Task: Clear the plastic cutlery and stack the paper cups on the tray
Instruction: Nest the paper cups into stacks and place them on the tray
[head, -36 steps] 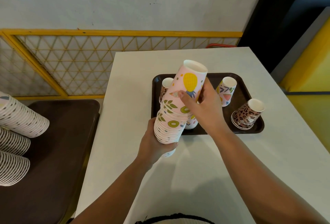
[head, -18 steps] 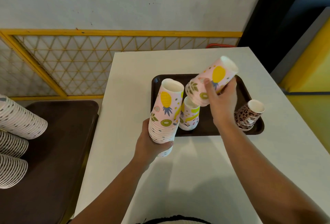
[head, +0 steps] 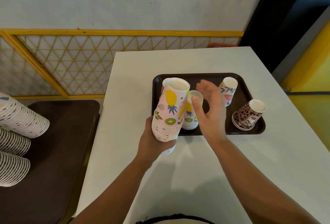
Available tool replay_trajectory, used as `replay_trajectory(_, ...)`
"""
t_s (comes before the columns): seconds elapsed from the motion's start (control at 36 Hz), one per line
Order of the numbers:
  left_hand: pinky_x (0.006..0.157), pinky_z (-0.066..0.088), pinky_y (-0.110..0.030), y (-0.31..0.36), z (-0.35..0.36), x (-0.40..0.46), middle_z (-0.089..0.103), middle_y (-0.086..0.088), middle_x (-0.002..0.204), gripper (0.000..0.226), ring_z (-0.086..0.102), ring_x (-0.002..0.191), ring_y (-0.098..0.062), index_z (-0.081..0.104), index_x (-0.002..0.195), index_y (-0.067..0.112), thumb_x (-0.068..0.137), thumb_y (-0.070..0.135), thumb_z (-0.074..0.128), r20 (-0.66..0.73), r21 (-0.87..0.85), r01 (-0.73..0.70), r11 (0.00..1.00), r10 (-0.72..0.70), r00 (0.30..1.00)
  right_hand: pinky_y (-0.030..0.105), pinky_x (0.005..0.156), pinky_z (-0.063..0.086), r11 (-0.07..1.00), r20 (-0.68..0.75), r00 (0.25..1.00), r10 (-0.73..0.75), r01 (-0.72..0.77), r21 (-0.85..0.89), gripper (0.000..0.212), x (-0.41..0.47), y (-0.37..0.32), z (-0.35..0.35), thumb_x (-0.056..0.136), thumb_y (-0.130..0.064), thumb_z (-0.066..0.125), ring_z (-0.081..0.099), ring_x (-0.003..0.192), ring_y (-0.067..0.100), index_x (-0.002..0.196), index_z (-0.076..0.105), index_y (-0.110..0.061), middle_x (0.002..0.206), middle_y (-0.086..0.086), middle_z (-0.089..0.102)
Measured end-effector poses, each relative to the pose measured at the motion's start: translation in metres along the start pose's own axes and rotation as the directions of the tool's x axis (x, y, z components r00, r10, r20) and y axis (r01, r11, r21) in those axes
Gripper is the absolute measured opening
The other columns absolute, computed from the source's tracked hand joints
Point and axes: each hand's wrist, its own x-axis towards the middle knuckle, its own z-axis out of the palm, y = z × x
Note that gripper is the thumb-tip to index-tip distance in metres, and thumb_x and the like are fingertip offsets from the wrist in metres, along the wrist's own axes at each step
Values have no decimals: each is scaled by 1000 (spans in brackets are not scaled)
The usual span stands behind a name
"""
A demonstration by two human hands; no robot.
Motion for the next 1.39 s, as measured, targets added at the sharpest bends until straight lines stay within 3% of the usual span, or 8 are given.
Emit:
replay_trajectory(0.14,74,47,-11,-1,3,-2,61,24,104,75,58,97,7,42,110,40,58,10,87,-7,5,-33,999,33,999,7,82,46,987,313,939,141,-156,24,55,-6,-23,6,76,-40,72,55,104,-11,122,44,-32,112,-22,57)
replay_trajectory(0.22,77,48,-14,-2,4,-2,63,20,106,75,60,100,2,42,110,40,58,11,87,-9,8,-48,999,48,999,2,72,45,983,365,917,159,-180,23,46,-9,-24,9,75,-23,75,55,90,-20,105,43,-39,96,-32,55)
replay_trajectory(0.64,84,51,-25,-6,4,-4,63,20,110,75,60,102,1,42,107,47,46,27,82,14,-15,-60,998,60,998,18,75,54,976,223,955,194,-211,58,38,3,-35,5,77,-24,72,63,90,-2,109,50,-25,102,-8,65)
replay_trajectory(0.78,80,48,-20,-6,4,-4,62,21,109,75,59,102,1,42,106,48,46,27,82,14,-21,-51,998,52,999,43,85,55,929,145,947,285,-310,204,40,19,-38,0,67,-45,70,68,93,12,101,58,-26,99,-7,71)
replay_trajectory(1.0,84,51,-29,-8,-1,-2,63,18,111,84,60,103,-4,42,119,36,45,29,82,-10,-32,-45,998,45,999,29,76,52,714,35,899,437,-370,595,18,41,-36,-11,90,-17,60,65,84,14,104,59,-6,93,4,68)
replay_trajectory(1.14,78,48,-20,-6,-4,1,61,19,107,83,59,102,-4,41,115,37,51,16,89,-16,-34,-48,998,47,999,20,79,52,939,-200,946,256,-194,283,38,49,-21,-17,82,-27,69,64,96,6,112,53,-12,102,-7,65)
replay_trajectory(1.28,73,46,-16,-2,-4,3,62,22,103,71,59,97,3,44,104,43,47,23,82,-10,-65,-30,997,29,1000,4,71,44,987,-138,978,155,-159,-17,52,46,3,-13,77,-25,75,59,91,1,119,49,-7,104,-7,62)
replay_trajectory(1.39,76,48,-20,-1,-3,2,63,20,107,73,60,100,0,44,106,45,47,24,82,1,-87,-17,996,17,1000,21,84,51,973,-48,976,213,-217,-79,65,38,19,-7,70,-36,77,59,102,10,124,46,-15,113,-1,62)
